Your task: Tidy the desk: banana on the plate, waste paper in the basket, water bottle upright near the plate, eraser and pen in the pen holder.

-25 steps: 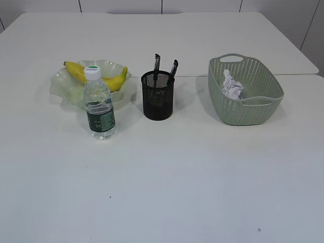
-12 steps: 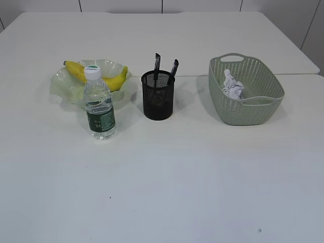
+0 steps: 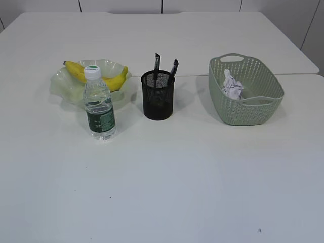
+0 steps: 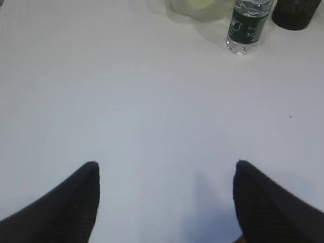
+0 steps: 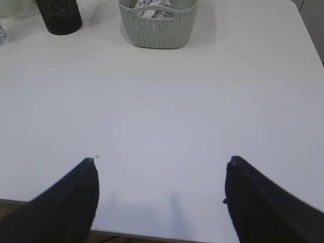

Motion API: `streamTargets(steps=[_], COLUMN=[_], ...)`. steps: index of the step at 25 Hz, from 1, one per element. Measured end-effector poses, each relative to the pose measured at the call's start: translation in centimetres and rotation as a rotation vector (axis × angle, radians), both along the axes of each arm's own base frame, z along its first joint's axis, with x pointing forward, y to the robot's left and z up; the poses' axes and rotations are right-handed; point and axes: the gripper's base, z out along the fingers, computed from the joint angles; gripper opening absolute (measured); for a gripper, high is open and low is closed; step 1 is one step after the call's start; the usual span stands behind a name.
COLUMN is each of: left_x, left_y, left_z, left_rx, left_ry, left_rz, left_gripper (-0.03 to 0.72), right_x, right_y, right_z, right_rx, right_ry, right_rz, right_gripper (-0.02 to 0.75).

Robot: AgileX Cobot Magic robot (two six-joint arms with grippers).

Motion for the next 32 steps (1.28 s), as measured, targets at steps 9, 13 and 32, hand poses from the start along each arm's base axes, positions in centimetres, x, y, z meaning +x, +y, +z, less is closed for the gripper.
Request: streamTargets(steps=[9, 13, 32], left_x=[0.39, 0.39, 0.4], left_y=[0.0, 0.0, 0.0], left_z=[-0.35, -0.35, -0.33], left_rx=[-0.001, -0.001, -0.001], left_ry=[-0.009, -0.01, -0.011], left_rz=[0.0, 0.001, 0.001], left_gripper=[0.587, 0.587, 0.533], right_x=[0.02, 0.01, -0.01], right_y=[0.0, 0.03, 0.12], right_z=[0.03, 0.03, 0.04], right_rx=[0.0, 0.0, 0.0], right_ry=[-0.003, -0.003, -0.005], right_rz=[0.0, -0.022, -0.104], right_gripper=[0.577, 0.577, 0.577])
